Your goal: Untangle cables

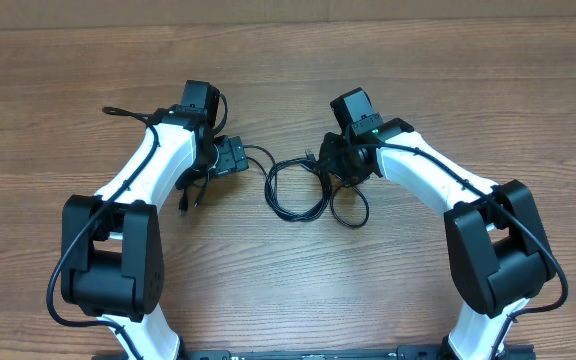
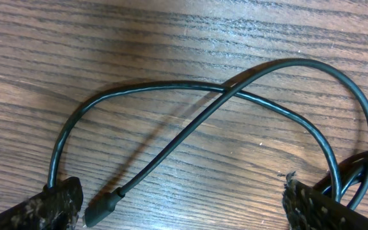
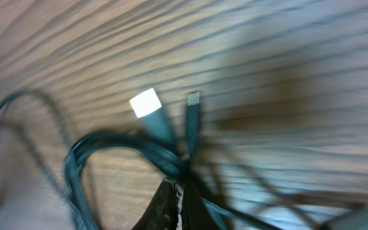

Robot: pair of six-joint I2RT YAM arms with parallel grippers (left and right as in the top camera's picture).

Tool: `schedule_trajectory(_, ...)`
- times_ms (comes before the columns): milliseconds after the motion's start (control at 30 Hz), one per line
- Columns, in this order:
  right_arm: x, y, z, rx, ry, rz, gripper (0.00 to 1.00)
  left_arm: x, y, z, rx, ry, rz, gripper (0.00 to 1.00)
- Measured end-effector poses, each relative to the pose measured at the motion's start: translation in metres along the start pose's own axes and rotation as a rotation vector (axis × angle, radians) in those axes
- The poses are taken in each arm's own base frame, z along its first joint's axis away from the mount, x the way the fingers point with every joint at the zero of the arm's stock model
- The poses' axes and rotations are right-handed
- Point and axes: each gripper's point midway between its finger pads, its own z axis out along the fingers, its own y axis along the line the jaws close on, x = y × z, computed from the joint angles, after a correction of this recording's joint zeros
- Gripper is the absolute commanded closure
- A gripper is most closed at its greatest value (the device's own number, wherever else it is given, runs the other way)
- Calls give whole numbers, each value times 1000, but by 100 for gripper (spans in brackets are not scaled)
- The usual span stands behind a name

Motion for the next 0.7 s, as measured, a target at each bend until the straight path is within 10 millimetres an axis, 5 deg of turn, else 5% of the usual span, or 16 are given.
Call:
schedule_trajectory(433, 28, 60, 5, -154, 28, -265, 88, 0, 0, 0, 0, 0, 0, 0)
schedule_trajectory(533, 37, 75, 6, -178, 28, -309, 60, 0, 0, 0, 0, 0, 0, 0)
schedule_trajectory(567, 40, 78, 6, -183, 29, -319, 28, 0, 0, 0, 0, 0, 0, 0)
schedule_trajectory(600, 44, 83, 7, -188, 31, -335, 21, 0, 0, 0, 0, 0, 0, 0)
schedule_trajectory(633, 47, 85, 7, -193, 35, -341, 22, 0, 0, 0, -1, 1, 3, 0)
schedule_trajectory(700, 49, 88, 7, -198, 36, -356, 40, 0, 0, 0, -2, 1, 12, 0)
